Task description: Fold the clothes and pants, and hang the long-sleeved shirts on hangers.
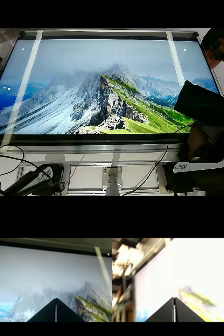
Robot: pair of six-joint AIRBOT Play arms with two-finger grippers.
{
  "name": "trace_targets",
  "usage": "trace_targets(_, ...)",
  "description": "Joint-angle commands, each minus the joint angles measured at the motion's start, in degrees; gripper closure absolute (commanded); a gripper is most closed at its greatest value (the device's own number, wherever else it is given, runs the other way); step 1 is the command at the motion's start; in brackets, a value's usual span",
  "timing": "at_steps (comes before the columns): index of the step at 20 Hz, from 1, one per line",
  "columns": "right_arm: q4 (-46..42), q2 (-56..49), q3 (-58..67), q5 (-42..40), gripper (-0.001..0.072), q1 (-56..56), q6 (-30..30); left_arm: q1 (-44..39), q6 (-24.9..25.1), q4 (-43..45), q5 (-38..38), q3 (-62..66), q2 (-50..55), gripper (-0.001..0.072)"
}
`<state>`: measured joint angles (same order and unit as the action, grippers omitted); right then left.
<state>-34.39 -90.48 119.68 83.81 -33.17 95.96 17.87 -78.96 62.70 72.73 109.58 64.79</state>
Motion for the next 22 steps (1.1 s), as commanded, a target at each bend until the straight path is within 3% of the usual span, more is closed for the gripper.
trace_targets(1,2.0,0.2,0.0,-3.2,0.0697,11.4,-1.2,1.1,0.3,-1.0,0.0,0.0,-0.1,0.0671)
trace_targets(8,-5.3,0.2,0.0,-7.8,0.0695,23.9,-1.2,1.1,0.3,-1.1,0.0,0.0,-0.1,0.0671)
trace_targets(22,-5.1,0.2,0.0,-8.0,0.0695,25.1,-1.1,1.1,0.3,-1.1,0.0,0.0,-0.1,0.0671)
